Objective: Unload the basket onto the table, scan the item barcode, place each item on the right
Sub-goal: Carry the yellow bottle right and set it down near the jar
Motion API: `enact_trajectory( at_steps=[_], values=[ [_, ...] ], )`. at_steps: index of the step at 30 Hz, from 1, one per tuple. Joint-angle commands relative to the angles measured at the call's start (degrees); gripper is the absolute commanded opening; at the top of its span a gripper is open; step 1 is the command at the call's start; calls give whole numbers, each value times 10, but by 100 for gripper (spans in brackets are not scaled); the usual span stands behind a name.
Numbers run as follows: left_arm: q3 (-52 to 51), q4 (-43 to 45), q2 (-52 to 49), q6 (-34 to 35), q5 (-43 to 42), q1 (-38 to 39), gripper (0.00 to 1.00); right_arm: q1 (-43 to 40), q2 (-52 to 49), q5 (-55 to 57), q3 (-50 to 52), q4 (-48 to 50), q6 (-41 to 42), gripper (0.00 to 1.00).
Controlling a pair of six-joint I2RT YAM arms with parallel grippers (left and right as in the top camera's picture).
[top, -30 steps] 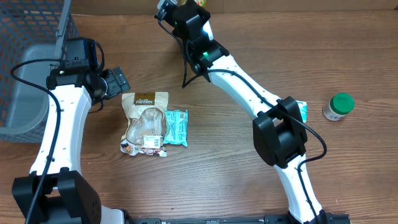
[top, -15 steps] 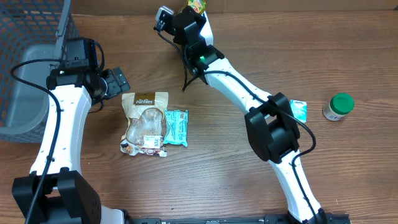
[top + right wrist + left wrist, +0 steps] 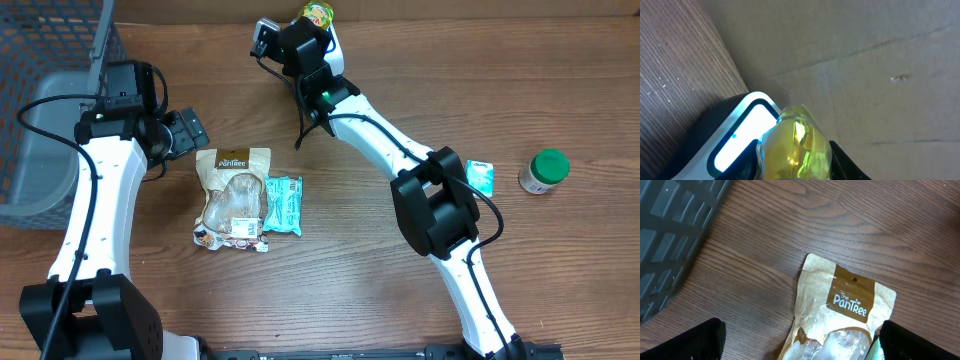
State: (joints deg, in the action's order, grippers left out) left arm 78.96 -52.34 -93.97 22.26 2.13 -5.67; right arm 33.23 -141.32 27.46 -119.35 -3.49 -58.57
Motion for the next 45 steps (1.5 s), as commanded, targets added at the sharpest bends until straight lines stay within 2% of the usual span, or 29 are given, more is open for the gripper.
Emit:
enact_trajectory(
  at_steps=[1, 7, 10, 13, 17, 19, 23, 27, 35, 40, 45],
  values=[
    [7, 1, 6, -4, -3, 1, 100, -1, 1, 8, -6, 5, 42, 10],
    [7, 1, 6, -4, -3, 1, 100, 5, 20, 75, -7, 34, 48, 10],
    [7, 1, 6, -4, -3, 1, 100, 5, 50, 92, -7, 19, 103, 10],
    [7, 1, 6, -4, -3, 1, 100, 4, 83, 91, -7, -38, 168, 10],
    [7, 1, 6, -4, -3, 1, 100, -12, 132, 91, -7, -177, 326, 10],
    [7, 1, 6, -4, -3, 1, 100, -30, 156, 90, -7, -290, 454, 10],
    [7, 1, 6, -4, -3, 1, 99, -80, 175, 64, -7, -485, 618, 11],
    [7, 1, 6, -4, -3, 1, 99, -144, 174, -9, -7, -598, 690, 12],
    [7, 1, 6, -4, -3, 1, 99, -306, 174, -212, -7, -672, 708, 18],
    [7, 1, 6, -4, -3, 1, 99, -368, 174, -223, -6, -684, 708, 19],
    [7, 1, 6, -4, -3, 1, 100, -393, 174, -222, -6, -706, 708, 22]
  ],
)
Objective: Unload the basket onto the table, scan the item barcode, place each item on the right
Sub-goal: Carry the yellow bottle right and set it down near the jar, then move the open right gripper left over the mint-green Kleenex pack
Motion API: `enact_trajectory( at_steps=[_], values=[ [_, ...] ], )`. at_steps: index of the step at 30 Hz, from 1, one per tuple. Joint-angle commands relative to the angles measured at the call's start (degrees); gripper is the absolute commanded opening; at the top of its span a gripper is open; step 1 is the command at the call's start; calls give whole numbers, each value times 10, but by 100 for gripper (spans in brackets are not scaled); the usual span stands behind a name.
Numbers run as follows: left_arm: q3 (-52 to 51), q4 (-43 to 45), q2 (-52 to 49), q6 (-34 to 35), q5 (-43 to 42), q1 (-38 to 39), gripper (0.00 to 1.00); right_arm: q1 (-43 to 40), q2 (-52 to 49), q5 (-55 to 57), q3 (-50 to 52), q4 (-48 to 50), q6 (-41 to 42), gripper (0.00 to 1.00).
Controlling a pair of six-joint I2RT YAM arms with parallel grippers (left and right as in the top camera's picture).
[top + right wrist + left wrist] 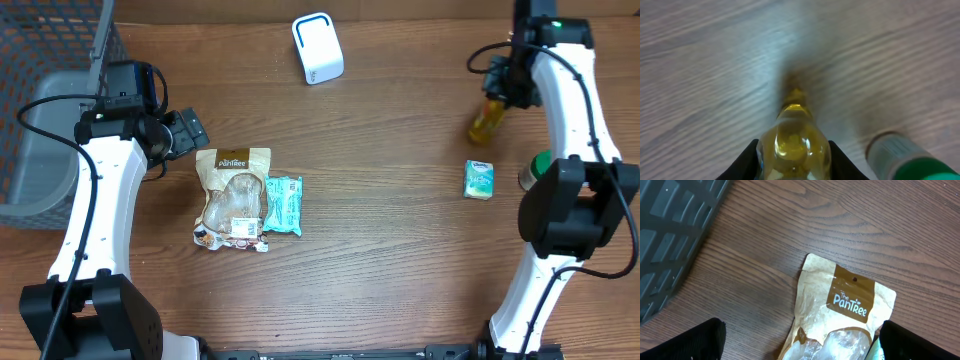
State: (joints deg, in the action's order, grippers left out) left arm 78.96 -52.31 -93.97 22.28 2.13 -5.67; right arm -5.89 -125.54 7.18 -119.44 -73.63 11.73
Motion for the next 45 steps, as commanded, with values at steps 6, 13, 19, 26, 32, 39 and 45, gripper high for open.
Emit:
enact_trajectory(
  at_steps=[6, 13, 19, 26, 32, 39, 45],
  values=[
    [7, 1, 6, -5, -3, 1, 99, -5, 16, -19, -5, -14, 5, 27],
    [7, 1, 6, -5, -3, 1, 99, -5, 16, -19, -5, -21, 5, 52],
    [7, 1, 6, -5, -3, 1, 99, -5, 16, -19, -5, -28, 5, 66],
    [7, 1, 6, -5, -3, 1, 99, -5, 16, -19, -5, -25, 5, 71],
    [7, 1, 6, -5, -3, 1, 100, -5, 16, -20, -5, 21, 5, 71],
    [7, 1, 6, -5, -3, 1, 100, -4, 14, -88, -5, 82, 3, 71],
    [7, 1, 6, -5, -3, 1, 100, 18, 12, -135, -5, 110, 2, 72]
  ],
)
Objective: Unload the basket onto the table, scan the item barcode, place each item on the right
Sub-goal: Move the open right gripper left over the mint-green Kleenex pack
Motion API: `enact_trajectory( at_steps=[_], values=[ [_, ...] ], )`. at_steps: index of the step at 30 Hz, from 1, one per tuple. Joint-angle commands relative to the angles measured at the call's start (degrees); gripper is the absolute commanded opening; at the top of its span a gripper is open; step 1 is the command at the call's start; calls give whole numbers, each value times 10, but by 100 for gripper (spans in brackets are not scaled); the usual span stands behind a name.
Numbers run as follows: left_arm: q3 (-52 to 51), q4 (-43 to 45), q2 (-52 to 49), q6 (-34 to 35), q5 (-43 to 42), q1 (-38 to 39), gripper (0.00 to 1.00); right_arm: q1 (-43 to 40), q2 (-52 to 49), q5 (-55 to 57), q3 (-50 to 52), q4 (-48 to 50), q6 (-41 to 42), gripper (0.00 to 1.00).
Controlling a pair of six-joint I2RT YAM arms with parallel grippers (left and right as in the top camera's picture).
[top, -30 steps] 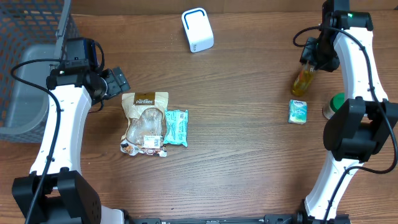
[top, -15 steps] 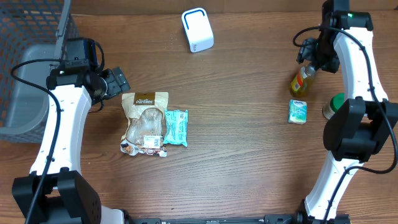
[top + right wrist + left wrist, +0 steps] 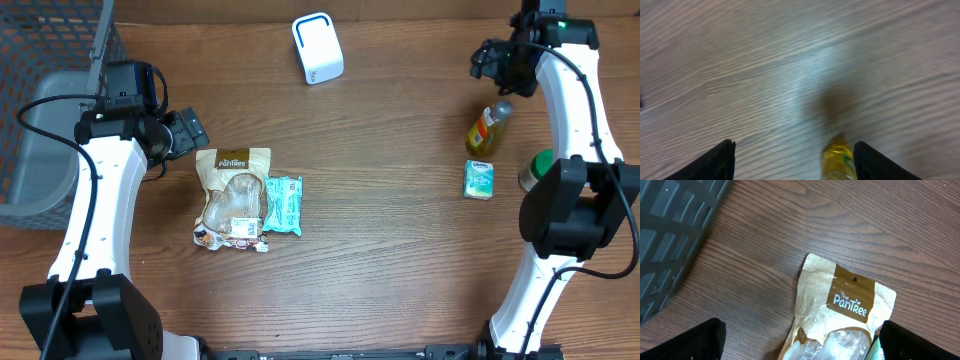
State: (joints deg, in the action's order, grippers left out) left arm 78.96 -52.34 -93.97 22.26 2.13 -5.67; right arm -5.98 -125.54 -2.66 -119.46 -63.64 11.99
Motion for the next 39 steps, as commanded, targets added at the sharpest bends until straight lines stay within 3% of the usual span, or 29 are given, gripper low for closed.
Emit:
enact_trajectory(
  at_steps=[1, 16, 18, 19, 27, 39],
  values=[
    [7, 1, 6, -4, -3, 1, 99, 24, 12, -36, -5, 14, 0, 72],
    [7, 1, 6, -4, -3, 1, 100, 194, -1, -35, -5, -3, 17, 73],
    [7, 1, 6, -4, -3, 1, 99, 223, -10, -35, -5, -9, 18, 88],
    [7, 1, 6, -4, -3, 1, 99, 235, -17, -35, -5, -12, 18, 100],
    [7, 1, 6, -4, -3, 1, 99, 350, -69, -37, -5, -24, 17, 100],
    [7, 1, 6, -4, -3, 1, 99, 451, -72, -41, -5, -52, 18, 100]
  ],
)
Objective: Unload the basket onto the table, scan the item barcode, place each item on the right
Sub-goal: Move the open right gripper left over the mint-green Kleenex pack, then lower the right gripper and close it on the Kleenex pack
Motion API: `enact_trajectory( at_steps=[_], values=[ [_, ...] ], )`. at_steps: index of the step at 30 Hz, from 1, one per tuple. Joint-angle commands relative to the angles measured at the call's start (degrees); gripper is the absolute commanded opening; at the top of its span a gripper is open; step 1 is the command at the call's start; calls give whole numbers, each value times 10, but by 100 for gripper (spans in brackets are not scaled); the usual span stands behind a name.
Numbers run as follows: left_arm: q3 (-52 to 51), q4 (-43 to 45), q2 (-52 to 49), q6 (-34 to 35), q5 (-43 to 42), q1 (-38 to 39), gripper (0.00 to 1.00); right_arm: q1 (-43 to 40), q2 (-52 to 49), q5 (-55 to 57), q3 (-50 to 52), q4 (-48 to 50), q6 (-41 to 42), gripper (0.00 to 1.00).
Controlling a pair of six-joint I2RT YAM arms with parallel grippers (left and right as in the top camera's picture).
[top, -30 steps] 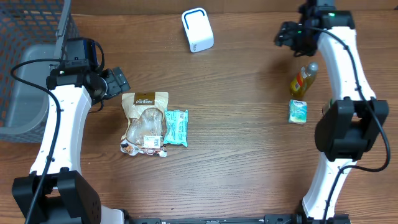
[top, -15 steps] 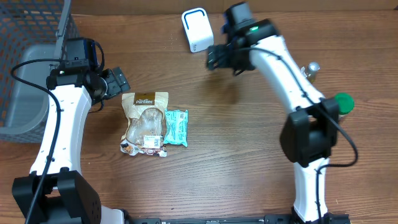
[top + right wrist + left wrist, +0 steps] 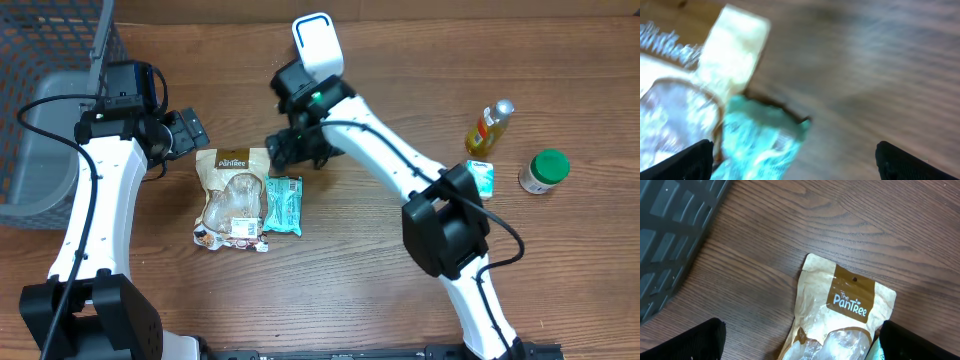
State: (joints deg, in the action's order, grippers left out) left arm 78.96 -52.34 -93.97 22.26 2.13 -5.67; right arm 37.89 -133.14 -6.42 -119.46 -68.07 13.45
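Observation:
The white barcode scanner (image 3: 317, 45) stands at the back middle of the table. A brown Pantree pouch (image 3: 232, 198) and a teal packet (image 3: 283, 204) lie side by side left of centre. My right gripper (image 3: 290, 148) hovers open just above the packet's top end; its view, blurred, shows the teal packet (image 3: 757, 145) and the pouch (image 3: 670, 107) below its dark fingertips (image 3: 690, 160). My left gripper (image 3: 186, 131) hangs open above the pouch's top-left, with the pouch (image 3: 840, 312) between its fingertips (image 3: 695, 340). A yellow bottle (image 3: 488, 125) rests at the right.
A grey wire basket (image 3: 45, 130) fills the far left; its wall (image 3: 670, 230) shows in the left wrist view. A small teal box (image 3: 480, 176) and a green-lidded jar (image 3: 544, 171) sit near the bottle at the right edge.
My right gripper has moved from the far right, by the yellow bottle, to the table's middle above the teal packet. It is still open. The bottle and left arm stayed put.
My right gripper first held the yellow bottle at the white scanner. Then it held the bottle at the right side of the table. Then it was open above the bottle, which stayed on the table. Now it is over the teal packet. The left arm never moved.

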Motion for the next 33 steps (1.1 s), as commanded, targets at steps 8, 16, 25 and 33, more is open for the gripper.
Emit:
enact_trajectory(
  at_steps=[8, 16, 25, 33],
  values=[
    [7, 1, 6, -4, -3, 1, 100, 21, 41, 3, -14, -80, 62, 100],
    [7, 1, 6, -4, -3, 1, 100, 34, 78, 3, -11, -114, 65, 100],
    [7, 1, 6, -4, -3, 2, 100, 34, 78, 3, -5, -117, 65, 100],
    [7, 1, 6, -4, -3, 2, 100, 33, 78, 3, -5, -107, 65, 100]
  ],
)
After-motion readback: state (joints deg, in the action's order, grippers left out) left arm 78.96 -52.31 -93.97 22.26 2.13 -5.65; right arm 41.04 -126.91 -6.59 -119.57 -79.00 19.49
